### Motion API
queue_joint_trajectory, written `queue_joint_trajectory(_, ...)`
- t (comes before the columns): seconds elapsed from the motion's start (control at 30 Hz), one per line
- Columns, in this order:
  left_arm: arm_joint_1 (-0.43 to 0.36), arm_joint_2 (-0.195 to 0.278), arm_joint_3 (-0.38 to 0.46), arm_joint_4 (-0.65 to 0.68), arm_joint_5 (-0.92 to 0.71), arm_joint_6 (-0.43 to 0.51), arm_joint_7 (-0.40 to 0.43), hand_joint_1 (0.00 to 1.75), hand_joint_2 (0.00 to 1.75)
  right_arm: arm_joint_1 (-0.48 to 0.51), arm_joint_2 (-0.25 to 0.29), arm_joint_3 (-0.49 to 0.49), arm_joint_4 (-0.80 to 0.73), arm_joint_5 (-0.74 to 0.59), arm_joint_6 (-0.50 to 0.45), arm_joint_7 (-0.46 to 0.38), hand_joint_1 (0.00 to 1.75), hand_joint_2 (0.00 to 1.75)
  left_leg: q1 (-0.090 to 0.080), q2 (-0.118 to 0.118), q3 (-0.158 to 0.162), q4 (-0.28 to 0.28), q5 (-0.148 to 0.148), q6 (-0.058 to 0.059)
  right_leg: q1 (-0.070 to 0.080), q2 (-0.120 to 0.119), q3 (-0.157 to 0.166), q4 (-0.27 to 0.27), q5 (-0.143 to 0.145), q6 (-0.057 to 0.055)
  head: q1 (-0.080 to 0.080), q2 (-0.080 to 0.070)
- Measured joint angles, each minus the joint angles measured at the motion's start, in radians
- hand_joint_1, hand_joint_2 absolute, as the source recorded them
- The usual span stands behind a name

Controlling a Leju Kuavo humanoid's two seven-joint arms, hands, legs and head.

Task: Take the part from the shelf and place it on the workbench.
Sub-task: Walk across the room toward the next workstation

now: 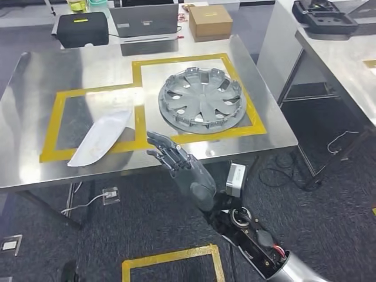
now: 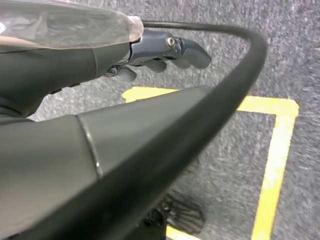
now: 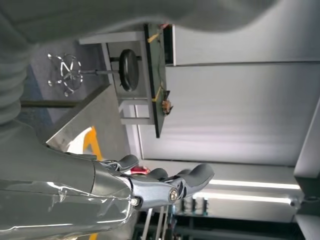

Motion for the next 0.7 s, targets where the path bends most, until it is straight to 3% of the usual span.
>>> queue_joint_trajectory(0.07,0.0,0.0,0.0,0.0,0.0,0.0,0.001,0.0,0.0,0.001,-0.001,-0.001,0.0,0.0,0.0,-0.001,0.0,0.0,-0.005,0.018,-0.025,0.001,0.021,0.009,-0.001,-0.008,-0.03,0.136,-0.105,0.008,0.013,0.0)
queue_joint_trajectory(0.1,0.0,0.0,0.0,0.0,0.0,0.0,0.001,0.0,0.0,0.002,-0.002,-0.002,0.0,0.0,0.001,-0.001,0.0,0.0,-0.008,0.028,-0.038,0.001,0.031,0.009,-0.001,-0.009,-0.035,0.198,-0.13,0.01,0.017,0.0)
queue_joint_trajectory(0.13,0.0,0.001,0.0,0.0,0.0,0.001,0.001,0.0,0.0,0.003,-0.003,-0.002,0.001,0.0,0.002,-0.001,0.0,0.0,-0.01,0.038,-0.051,0.002,0.041,0.009,-0.002,-0.01,-0.027,0.234,-0.129,0.011,0.02,0.0)
queue_joint_trajectory(0.17,-0.001,0.001,0.0,0.0,0.0,0.001,0.002,0.0,0.0,0.004,-0.004,-0.002,0.001,0.0,0.003,-0.001,0.0,0.0,-0.012,0.047,-0.064,0.002,0.051,0.008,-0.002,-0.012,-0.004,0.236,-0.108,0.011,0.022,0.0)
queue_joint_trajectory(0.23,-0.001,0.001,0.0,0.0,0.001,0.001,0.002,0.0,0.0,0.004,-0.006,-0.003,0.001,0.0,0.005,-0.002,0.0,0.0,-0.014,0.063,-0.083,0.003,0.068,0.003,-0.001,-0.033,0.093,0.136,-0.062,0.005,0.027,0.0)
queue_joint_trajectory(0.3,0.0,0.001,0.0,0.0,0.001,0.001,0.003,0.0,0.0,0.001,-0.006,-0.004,0.0,0.0,0.008,-0.003,0.0,0.0,-0.017,0.079,-0.092,0.004,0.083,-0.006,0.007,-0.067,0.204,-0.023,-0.067,-0.006,0.032,0.0)
queue_joint_trajectory(0.33,-0.001,0.001,0.0,0.0,0.002,0.001,0.004,0.0,0.0,-0.001,-0.006,-0.005,-0.001,0.0,0.008,-0.004,0.0,0.0,-0.018,0.087,-0.094,0.002,0.092,-0.012,0.012,-0.076,0.234,-0.075,-0.078,-0.012,0.032,0.0)
queue_joint_trajectory(0.37,-0.001,0.0,0.0,0.0,0.002,0.001,0.005,0.0,0.0,-0.002,-0.006,-0.006,-0.002,0.0,0.008,-0.005,0.0,0.0,-0.018,0.096,-0.096,0.0,0.102,-0.018,0.016,-0.074,0.244,-0.106,-0.085,-0.019,0.033,0.0)
queue_joint_trajectory(0.43,-0.002,0.001,0.0,0.0,0.003,0.001,0.005,0.0,0.0,-0.001,-0.006,-0.008,-0.002,0.0,0.009,-0.006,0.0,0.0,-0.016,0.098,-0.104,0.003,0.104,-0.031,0.015,-0.058,0.231,-0.119,-0.071,-0.037,0.031,0.0)
queue_joint_trajectory(0.47,-0.001,0.001,0.0,0.0,0.003,0.001,0.005,0.0,0.0,0.0,-0.006,-0.009,-0.002,0.0,0.009,-0.006,0.0,0.0,-0.015,0.081,-0.114,0.023,0.079,-0.036,0.013,-0.051,0.223,-0.122,-0.06,-0.047,0.029,0.0)
queue_joint_trajectory(0.57,0.002,0.002,0.0,0.0,0.003,0.001,0.005,0.0,0.0,0.002,-0.006,-0.01,-0.002,0.0,0.009,-0.006,0.0,0.0,-0.015,0.015,-0.176,0.201,-0.065,-0.038,0.015,-0.021,0.184,-0.124,-0.023,-0.07,0.007,0.0)
queue_joint_trajectory(0.6,0.002,0.002,0.0,0.0,0.003,0.001,0.005,0.0,0.0,0.003,-0.006,-0.009,-0.002,0.0,0.009,-0.006,0.0,0.0,-0.016,0.008,-0.194,0.265,-0.089,-0.037,0.018,-0.009,0.168,-0.123,-0.012,-0.073,0.001,0.0)
queue_joint_trajectory(0.63,0.002,0.002,0.0,0.0,0.003,0.002,0.005,0.0,0.0,0.004,-0.006,-0.009,-0.001,0.0,0.009,-0.006,0.0,0.0,-0.017,0.005,-0.2,0.305,-0.087,-0.036,0.02,0.002,0.154,-0.123,0.0,-0.074,-0.003,0.0)
queue_joint_trajectory(0.67,0.002,0.003,0.0,0.0,0.003,0.002,0.005,0.0,0.0,0.005,-0.006,-0.01,-0.001,0.0,0.009,-0.006,0.0,0.0,-0.018,0.003,-0.19,0.31,-0.066,-0.033,0.022,0.014,0.14,-0.121,0.01,-0.074,-0.007,0.0)
queue_joint_trajectory(0.7,0.002,0.003,0.0,0.0,0.003,0.003,0.005,0.0,0.0,0.005,-0.006,-0.01,0.0,0.0,0.009,-0.006,0.0,0.0,-0.019,0.001,-0.163,0.281,-0.037,-0.03,0.023,0.026,0.128,-0.119,0.019,-0.073,-0.011,0.0)
